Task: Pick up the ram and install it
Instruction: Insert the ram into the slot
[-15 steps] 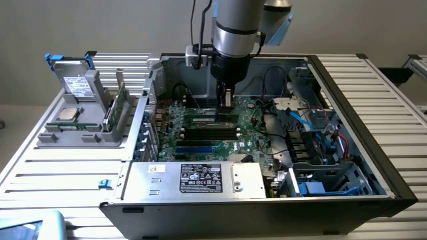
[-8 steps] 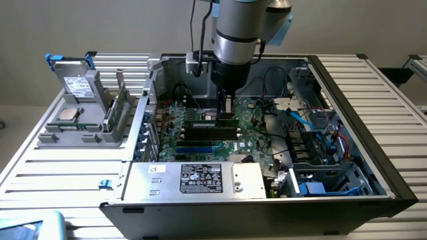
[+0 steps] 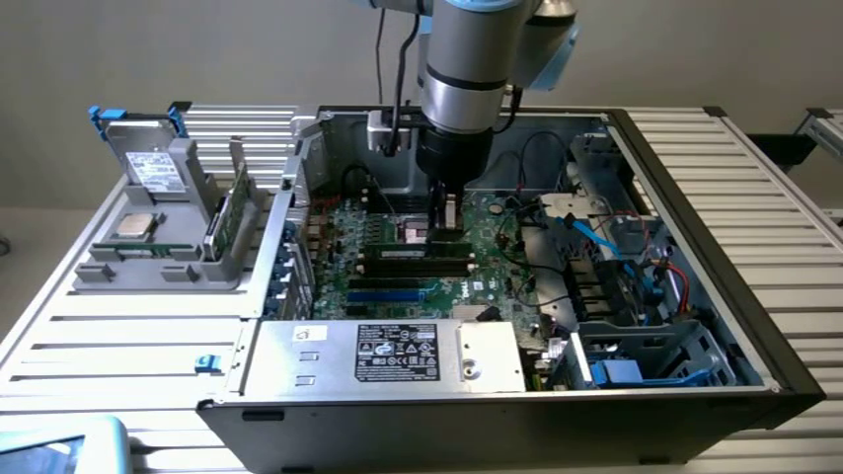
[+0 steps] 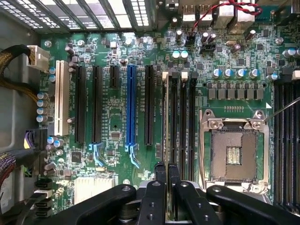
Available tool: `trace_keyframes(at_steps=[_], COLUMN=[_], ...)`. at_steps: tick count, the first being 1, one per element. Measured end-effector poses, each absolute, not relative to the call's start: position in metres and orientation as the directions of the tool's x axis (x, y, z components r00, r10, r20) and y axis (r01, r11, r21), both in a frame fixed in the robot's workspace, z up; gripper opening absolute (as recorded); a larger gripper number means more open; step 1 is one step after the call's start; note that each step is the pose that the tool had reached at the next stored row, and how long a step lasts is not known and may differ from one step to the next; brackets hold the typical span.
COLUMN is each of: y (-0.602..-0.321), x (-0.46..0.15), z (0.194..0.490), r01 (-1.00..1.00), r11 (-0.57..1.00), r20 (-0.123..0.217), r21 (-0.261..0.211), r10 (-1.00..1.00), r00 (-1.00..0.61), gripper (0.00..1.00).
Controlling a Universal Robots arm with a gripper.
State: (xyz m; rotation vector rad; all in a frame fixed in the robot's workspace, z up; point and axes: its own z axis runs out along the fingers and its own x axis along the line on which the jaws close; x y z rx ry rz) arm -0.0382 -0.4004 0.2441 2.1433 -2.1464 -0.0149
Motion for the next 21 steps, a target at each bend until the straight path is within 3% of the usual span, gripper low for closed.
trace_keyframes(at_steps=[21], y=[-0.4004], x=[-0.0394], z=[0.2396], r01=[-0.997], r11=[0.004], r20=[0.065], r21=[0.081], r10=[-0.998], r00=[0.001], gripper=[0.14])
